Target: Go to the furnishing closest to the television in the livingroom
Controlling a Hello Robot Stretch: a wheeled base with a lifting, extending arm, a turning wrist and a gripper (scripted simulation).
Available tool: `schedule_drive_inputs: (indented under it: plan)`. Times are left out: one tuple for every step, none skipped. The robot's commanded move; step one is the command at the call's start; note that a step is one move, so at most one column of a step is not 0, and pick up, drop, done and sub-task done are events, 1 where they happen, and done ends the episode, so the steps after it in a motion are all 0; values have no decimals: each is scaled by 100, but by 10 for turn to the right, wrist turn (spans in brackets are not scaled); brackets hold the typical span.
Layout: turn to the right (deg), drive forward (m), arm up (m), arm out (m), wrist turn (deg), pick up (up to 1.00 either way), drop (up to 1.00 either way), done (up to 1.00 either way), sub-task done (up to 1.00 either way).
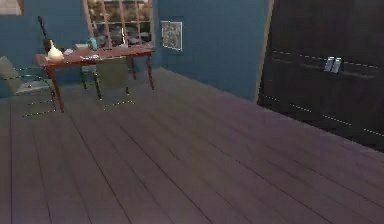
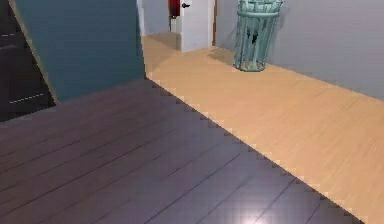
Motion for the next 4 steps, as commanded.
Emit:
schedule_drive_inputs:
  plan:
    - [-330,0,0,0,0,0,0,0,0]
    - [0,100,0,0,0,0,0,0,0]
    - [0,100,0,0,0,0,0,0,0]
    - [0,40,0,0,0,0,0,0,0]
